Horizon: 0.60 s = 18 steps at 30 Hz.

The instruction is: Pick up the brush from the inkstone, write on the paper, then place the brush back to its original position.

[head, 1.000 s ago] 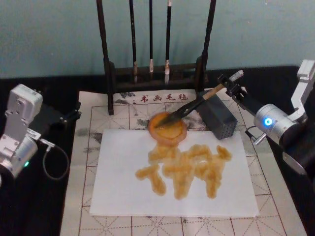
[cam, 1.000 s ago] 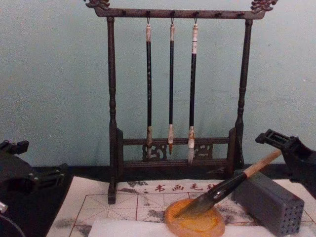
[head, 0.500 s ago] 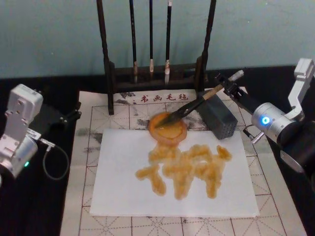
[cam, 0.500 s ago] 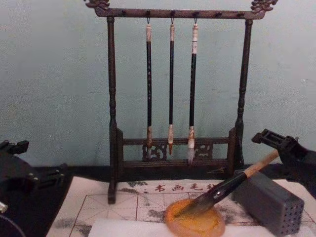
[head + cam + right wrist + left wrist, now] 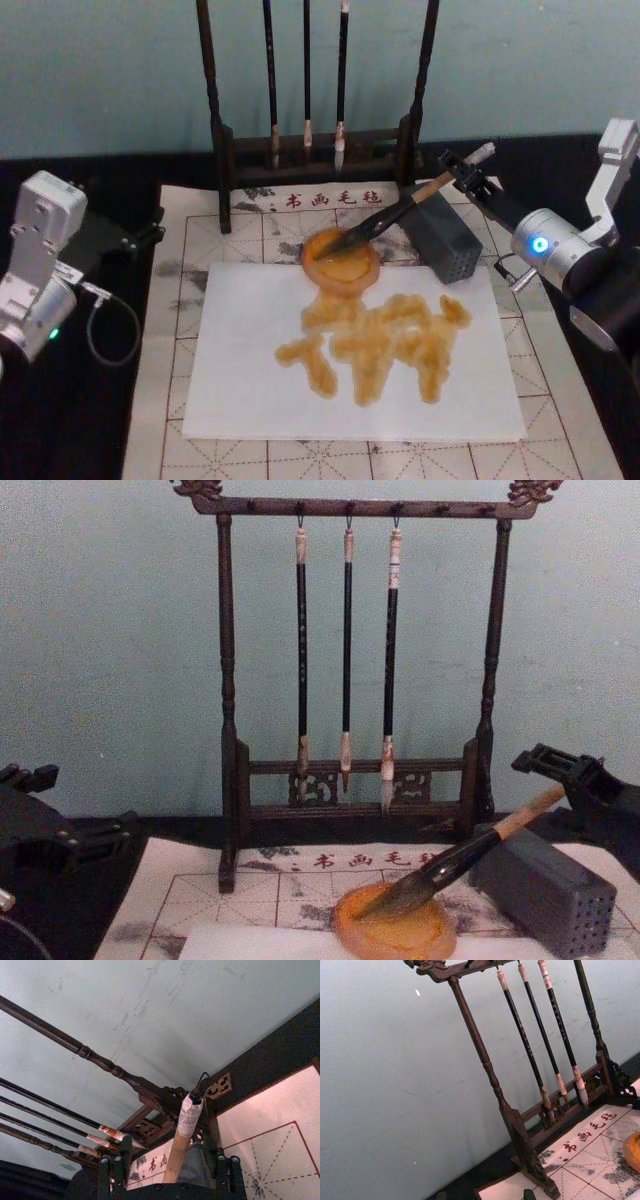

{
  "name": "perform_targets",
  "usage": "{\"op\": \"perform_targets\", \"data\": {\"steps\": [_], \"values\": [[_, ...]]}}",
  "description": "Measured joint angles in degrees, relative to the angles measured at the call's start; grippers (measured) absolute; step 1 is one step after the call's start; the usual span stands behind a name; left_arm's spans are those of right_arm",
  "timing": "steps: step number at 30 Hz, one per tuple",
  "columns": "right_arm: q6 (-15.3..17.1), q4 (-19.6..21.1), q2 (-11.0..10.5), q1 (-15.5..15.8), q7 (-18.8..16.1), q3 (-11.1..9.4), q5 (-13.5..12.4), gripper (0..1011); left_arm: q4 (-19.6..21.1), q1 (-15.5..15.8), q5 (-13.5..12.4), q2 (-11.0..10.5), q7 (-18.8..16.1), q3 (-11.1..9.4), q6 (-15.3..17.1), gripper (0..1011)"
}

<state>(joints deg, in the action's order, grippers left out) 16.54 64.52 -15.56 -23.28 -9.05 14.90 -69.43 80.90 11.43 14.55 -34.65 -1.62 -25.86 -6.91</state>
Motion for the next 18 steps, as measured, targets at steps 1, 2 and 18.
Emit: {"op": "perform_targets", "data": {"steps": [1, 2, 18], "values": [[0.00, 0.01, 0.00, 0.00, 0.00, 0.00, 0.00, 908, 0.00, 0.00, 0.00, 0.00, 0.00, 0.00, 0.00, 1001], [0.01, 0.02, 0.00, 0.01, 0.00, -0.01, 0.00, 892, 0.00, 0.00, 0.00, 0.00, 0.00, 0.00, 0.00, 1001], [0.06, 0.09, 0.00, 0.08, 0.00, -0.09, 0.05, 429, 0.00, 0.00, 0.00, 0.00, 0.00, 0.00, 0.00, 1001]]}}
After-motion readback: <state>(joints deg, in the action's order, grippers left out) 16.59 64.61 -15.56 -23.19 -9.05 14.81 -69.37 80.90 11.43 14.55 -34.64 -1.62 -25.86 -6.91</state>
